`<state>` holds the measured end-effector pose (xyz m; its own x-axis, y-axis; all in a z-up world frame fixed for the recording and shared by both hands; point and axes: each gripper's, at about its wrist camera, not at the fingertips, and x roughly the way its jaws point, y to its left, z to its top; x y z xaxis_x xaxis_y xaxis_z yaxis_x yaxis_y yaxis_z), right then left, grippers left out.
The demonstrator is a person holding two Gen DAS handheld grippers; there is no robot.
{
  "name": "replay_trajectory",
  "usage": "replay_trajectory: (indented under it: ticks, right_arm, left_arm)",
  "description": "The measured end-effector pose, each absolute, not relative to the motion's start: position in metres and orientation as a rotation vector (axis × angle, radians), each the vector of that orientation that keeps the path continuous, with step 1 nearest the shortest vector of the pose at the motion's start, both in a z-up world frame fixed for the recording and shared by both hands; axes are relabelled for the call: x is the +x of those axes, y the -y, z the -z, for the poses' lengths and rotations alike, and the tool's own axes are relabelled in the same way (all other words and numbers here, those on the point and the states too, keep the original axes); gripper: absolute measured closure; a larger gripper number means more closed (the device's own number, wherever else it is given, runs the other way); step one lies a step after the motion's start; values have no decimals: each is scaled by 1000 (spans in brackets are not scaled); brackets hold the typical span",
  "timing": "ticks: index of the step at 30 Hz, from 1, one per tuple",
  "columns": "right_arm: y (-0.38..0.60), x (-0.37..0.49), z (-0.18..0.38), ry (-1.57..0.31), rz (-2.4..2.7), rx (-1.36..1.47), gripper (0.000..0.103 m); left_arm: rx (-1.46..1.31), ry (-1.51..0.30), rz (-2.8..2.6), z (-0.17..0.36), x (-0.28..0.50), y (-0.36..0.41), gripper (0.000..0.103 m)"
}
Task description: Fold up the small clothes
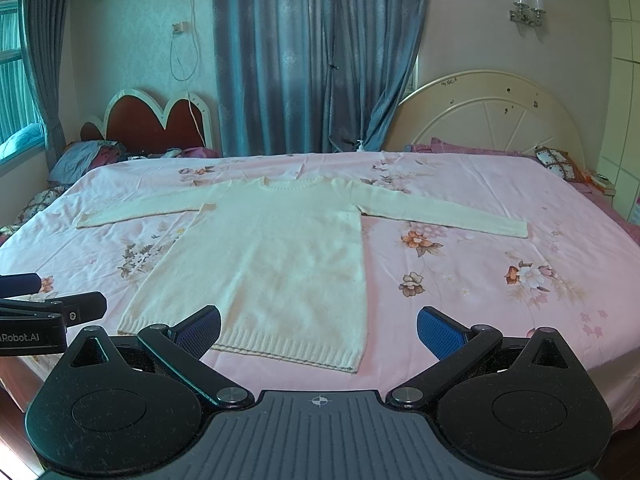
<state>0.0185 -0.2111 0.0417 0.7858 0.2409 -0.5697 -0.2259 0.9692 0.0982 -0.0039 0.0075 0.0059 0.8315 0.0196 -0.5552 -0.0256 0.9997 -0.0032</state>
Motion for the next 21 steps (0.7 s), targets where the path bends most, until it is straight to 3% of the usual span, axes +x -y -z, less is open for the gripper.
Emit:
replay_trajectory:
  ticks: [21]
  right_arm:
    - [210,16,-45,-614,-256,22,0]
  left_arm:
    - [-10,-580,-26,-9,-6,-7,0]
